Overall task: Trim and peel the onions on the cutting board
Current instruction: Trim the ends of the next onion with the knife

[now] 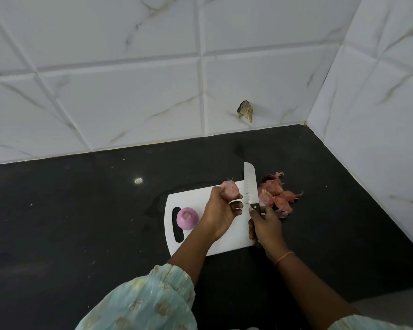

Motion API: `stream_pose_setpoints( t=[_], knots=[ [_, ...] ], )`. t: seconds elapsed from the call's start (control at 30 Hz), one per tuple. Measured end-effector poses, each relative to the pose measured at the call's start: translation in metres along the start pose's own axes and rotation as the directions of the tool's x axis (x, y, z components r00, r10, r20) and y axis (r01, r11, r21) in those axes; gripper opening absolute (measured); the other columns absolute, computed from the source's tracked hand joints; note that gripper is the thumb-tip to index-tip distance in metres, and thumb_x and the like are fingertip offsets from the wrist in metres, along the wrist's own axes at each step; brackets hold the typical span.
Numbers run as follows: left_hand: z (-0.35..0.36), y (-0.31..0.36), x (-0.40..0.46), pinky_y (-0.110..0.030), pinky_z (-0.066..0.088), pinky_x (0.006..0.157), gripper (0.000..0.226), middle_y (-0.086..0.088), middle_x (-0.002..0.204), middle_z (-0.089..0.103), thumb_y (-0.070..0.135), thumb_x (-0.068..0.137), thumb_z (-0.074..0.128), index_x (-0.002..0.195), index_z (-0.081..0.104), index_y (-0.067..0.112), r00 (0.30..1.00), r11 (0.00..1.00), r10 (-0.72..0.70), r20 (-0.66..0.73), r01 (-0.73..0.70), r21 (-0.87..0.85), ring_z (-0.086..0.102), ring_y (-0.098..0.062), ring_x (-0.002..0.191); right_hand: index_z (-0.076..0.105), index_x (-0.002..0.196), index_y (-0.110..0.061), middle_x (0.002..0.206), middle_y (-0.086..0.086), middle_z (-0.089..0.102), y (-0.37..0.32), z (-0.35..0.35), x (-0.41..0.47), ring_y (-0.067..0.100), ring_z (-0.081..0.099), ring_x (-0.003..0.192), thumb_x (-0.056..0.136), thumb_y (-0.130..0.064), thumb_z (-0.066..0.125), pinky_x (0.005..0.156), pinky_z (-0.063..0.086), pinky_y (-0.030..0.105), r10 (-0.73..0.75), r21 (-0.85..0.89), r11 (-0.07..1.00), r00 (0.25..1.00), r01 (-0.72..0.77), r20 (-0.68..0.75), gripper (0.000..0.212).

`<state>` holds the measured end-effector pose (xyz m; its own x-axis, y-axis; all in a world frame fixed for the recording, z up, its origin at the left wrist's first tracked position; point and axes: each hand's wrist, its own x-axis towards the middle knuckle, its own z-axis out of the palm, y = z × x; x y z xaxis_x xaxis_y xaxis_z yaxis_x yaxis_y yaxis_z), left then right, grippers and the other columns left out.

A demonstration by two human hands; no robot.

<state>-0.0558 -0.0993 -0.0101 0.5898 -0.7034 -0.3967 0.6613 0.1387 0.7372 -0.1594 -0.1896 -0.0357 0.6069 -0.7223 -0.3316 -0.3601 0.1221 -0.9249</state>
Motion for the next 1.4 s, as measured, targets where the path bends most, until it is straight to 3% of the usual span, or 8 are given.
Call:
stream_pose_setpoints(
  t=[0.03, 0.1, 0.2, 0.43, 0.57, 0.97, 1.13, 1.4],
  knots=[
    [-0.004, -0.003, 0.002, -0.029, 0.047, 0.071, 0.027, -0.009, 0.105, 0.056, 0.035, 0.102, 0.04, 0.118, 0.052, 0.018, 0.997, 0.965, 0.072, -0.03, -0.062, 0.257, 0.056, -0.017, 0.082, 0.055, 0.101, -0.02, 0.071, 0.01, 0.061, 0.0, 0.0, 0.0, 0.016, 0.054, 0.047, 0.098, -0.025, 0.054, 0.042, 0.043, 0.026, 0.003, 0.001, 1.0, 1.0, -0.003, 0.004, 0.006],
    [-0.011, -0.01, 0.007, -0.019, 0.05, 0.077, 0.034, 0.001, 0.12, 0.051, 0.028, 0.094, 0.063, 0.124, 0.048, 0.026, 0.947, 0.665, 0.319, -0.043, -0.192, 0.721, 0.055, -0.011, 0.097, 0.055, 0.101, -0.02, 0.071, 0.01, 0.061, 0.001, 0.0, -0.001, 0.017, 0.054, 0.047, 0.098, -0.025, 0.054, 0.042, 0.044, 0.027, -0.001, 0.012, 1.0, 1.0, 0.001, 0.0, 0.006],
    [-0.015, -0.017, 0.012, -0.001, 0.036, 0.073, 0.05, 0.005, 0.124, 0.038, 0.006, 0.076, 0.078, 0.117, 0.056, 0.026, 0.88, 0.382, 0.475, -0.006, -0.2, 0.902, 0.048, -0.008, 0.1, 0.055, 0.102, -0.018, 0.071, 0.01, 0.061, 0.002, 0.0, -0.004, 0.016, 0.054, 0.047, 0.097, -0.024, 0.055, 0.043, 0.044, 0.026, -0.04, -0.003, 0.999, 0.999, 0.04, -0.015, 0.008],
    [-0.023, -0.026, 0.02, -0.02, 0.048, 0.089, 0.055, 0.005, 0.122, 0.056, 0.013, 0.076, 0.081, 0.125, 0.056, 0.023, 0.884, 0.409, 0.465, 0.041, -0.256, 0.876, 0.055, -0.01, 0.103, 0.052, 0.099, -0.01, 0.069, 0.013, 0.056, 0.006, -0.002, -0.01, 0.02, 0.051, 0.046, 0.097, -0.021, 0.056, 0.04, 0.042, 0.026, -0.123, -0.011, 0.992, 0.992, 0.123, 0.021, 0.012],
    [-0.033, -0.032, 0.02, -0.014, 0.048, 0.075, 0.053, 0.011, 0.11, 0.061, 0.021, 0.071, 0.087, 0.115, 0.057, 0.026, 0.838, 0.439, 0.544, 0.048, -0.333, 0.834, 0.058, -0.008, 0.096, 0.048, 0.097, -0.013, 0.069, 0.009, 0.056, 0.01, -0.001, -0.012, 0.017, 0.052, 0.052, 0.097, -0.026, 0.055, 0.047, 0.043, 0.028, -0.169, -0.036, 0.985, 0.985, 0.17, 0.023, 0.015],
    [-0.041, -0.035, 0.017, -0.003, 0.043, 0.083, 0.047, 0.014, 0.12, 0.057, 0.027, 0.086, 0.075, 0.129, 0.058, 0.023, 0.834, 0.412, 0.54, 0.111, -0.377, 0.829, 0.055, 0.005, 0.104, 0.041, 0.1, -0.02, 0.082, 0.001, 0.058, 0.004, -0.005, -0.03, 0.013, 0.06, 0.075, 0.1, -0.036, 0.047, 0.068, 0.053, 0.039, -0.252, -0.393, 0.885, 0.967, 0.25, 0.045, 0.016],
    [-0.04, -0.033, 0.019, -0.006, 0.046, 0.083, 0.052, 0.016, 0.117, 0.062, 0.026, 0.085, 0.077, 0.133, 0.055, 0.024, 0.866, 0.478, 0.492, 0.09, -0.355, 0.804, 0.061, 0.0, 0.101, 0.039, 0.109, -0.021, 0.092, 0.001, 0.057, -0.008, -0.009, -0.028, 0.015, 0.06, 0.072, 0.103, -0.034, 0.039, 0.058, 0.052, 0.031, -0.169, -0.501, 0.842, 0.98, 0.201, 0.11, 0.015],
    [-0.04, -0.038, 0.023, -0.018, 0.051, 0.087, 0.044, 0.015, 0.114, 0.061, 0.024, 0.081, 0.079, 0.12, 0.061, 0.03, 0.835, 0.451, 0.542, 0.091, -0.381, 0.807, 0.058, -0.006, 0.104, 0.037, 0.125, -0.014, 0.095, 0.008, 0.065, -0.014, -0.007, -0.032, 0.023, 0.064, 0.084, 0.102, -0.035, 0.037, 0.069, 0.052, 0.042, -0.236, -0.726, 0.646, 0.966, 0.236, 0.103, 0.031]
  ],
)
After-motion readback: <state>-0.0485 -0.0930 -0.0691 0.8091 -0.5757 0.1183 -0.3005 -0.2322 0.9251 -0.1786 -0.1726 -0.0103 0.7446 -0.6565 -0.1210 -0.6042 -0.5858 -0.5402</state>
